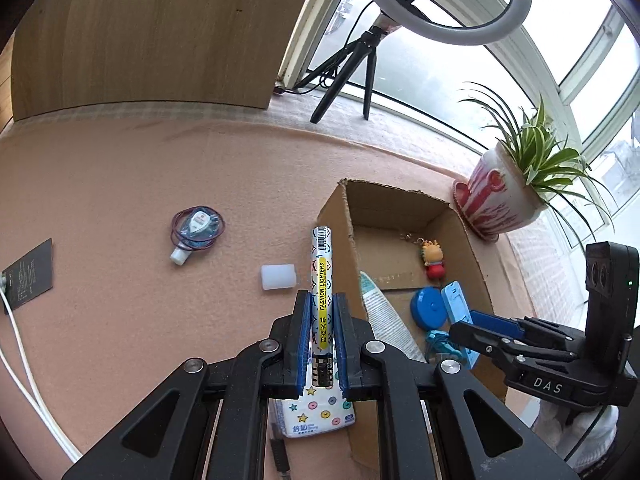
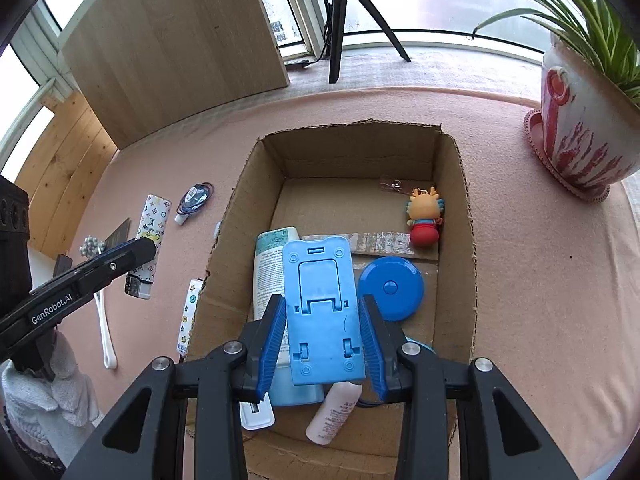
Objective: Organize objects
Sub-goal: 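Carry the lighter and phone stand into the box and open both grippers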
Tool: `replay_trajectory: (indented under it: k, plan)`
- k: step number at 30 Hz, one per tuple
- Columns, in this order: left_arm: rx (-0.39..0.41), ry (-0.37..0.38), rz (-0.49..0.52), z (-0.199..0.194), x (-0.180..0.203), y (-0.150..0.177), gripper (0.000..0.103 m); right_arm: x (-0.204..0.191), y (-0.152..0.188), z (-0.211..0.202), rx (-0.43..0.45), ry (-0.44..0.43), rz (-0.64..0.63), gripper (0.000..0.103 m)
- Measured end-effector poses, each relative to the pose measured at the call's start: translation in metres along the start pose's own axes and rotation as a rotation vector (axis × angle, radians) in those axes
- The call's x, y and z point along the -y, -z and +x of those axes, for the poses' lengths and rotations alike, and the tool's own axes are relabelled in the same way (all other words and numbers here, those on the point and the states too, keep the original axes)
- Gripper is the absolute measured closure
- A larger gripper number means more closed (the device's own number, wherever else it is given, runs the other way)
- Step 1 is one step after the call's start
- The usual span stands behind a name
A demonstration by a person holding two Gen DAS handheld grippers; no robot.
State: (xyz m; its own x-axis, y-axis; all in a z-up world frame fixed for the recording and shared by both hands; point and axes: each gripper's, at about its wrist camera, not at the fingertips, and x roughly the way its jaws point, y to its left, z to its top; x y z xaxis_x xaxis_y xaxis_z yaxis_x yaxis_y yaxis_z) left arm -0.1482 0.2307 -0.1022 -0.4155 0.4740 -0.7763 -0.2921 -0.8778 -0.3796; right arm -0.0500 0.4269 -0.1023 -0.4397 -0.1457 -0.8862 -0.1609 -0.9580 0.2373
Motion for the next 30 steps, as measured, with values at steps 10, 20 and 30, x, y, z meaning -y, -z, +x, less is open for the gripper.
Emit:
replay_trajectory:
  k: [10,20,30]
  plan:
    - [-0.056,0.034,0.100,0.044,0.061,-0.019,0.091,0.020,0.014,0.000,-0.013,0.018,0.029,0.069]
    - [-0.056,0.048,0.103,0.047,0.067,-0.023,0.050,0.032,0.018,-0.008,0.001,-0.020,0.071,0.062]
    - [-0.036,-0.009,0.043,0.008,-0.001,-0.016,0.050,0.031,0.020,-0.014,0.018,-0.060,0.110,0.062]
